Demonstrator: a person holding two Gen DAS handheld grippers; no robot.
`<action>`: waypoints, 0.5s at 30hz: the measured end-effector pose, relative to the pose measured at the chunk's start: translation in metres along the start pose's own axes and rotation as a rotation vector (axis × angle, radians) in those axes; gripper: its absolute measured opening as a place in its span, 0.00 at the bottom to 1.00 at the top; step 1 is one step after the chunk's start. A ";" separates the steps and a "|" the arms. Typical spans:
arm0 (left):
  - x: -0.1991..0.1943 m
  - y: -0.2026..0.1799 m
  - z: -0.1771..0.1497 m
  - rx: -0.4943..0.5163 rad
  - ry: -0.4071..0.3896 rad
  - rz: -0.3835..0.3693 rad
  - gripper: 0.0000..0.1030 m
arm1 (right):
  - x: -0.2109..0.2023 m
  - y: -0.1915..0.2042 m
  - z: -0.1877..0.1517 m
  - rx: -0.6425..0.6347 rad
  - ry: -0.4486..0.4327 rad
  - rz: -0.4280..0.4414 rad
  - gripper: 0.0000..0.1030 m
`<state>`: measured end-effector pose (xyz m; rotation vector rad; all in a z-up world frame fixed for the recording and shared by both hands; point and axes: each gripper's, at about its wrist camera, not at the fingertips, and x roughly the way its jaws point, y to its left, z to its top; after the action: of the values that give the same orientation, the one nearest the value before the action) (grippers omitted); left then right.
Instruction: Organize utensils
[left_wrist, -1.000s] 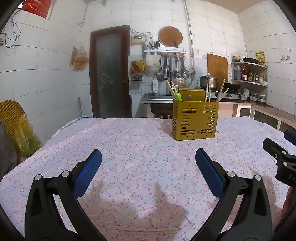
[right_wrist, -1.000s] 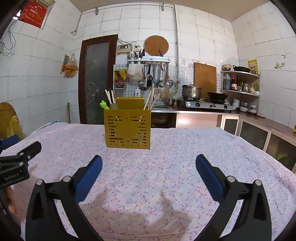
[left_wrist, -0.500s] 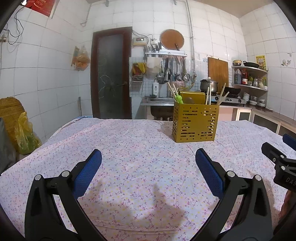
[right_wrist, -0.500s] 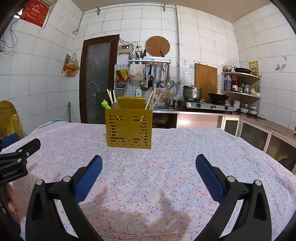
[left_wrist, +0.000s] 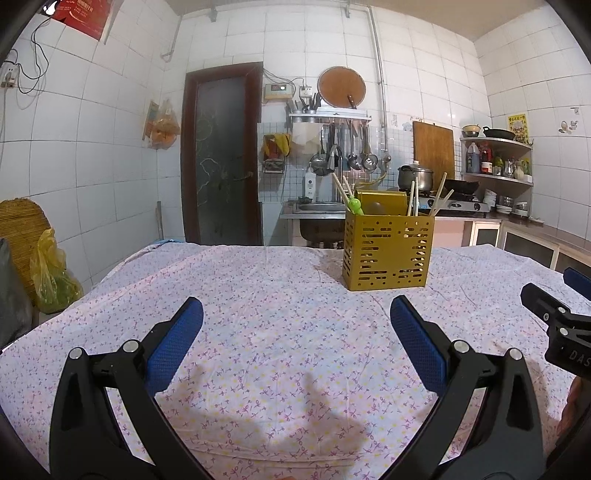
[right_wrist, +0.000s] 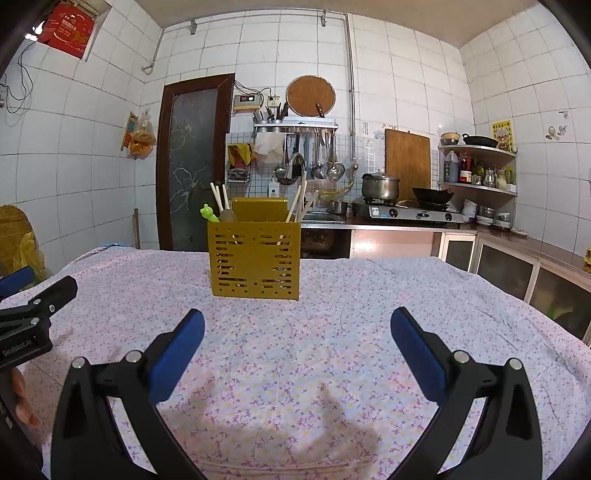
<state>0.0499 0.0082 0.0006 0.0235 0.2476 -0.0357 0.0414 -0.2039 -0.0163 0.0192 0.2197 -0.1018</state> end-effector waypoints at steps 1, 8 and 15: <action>0.000 0.000 0.000 0.000 -0.001 0.001 0.95 | 0.000 0.000 0.000 0.000 -0.001 0.000 0.96; -0.003 -0.002 -0.002 0.007 -0.012 0.003 0.95 | -0.003 -0.001 0.000 0.000 -0.004 -0.002 0.96; -0.004 -0.003 -0.003 0.009 -0.016 -0.004 0.95 | -0.003 -0.001 0.000 -0.001 -0.002 -0.002 0.96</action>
<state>0.0449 0.0057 -0.0008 0.0318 0.2319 -0.0408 0.0386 -0.2043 -0.0154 0.0177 0.2176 -0.1035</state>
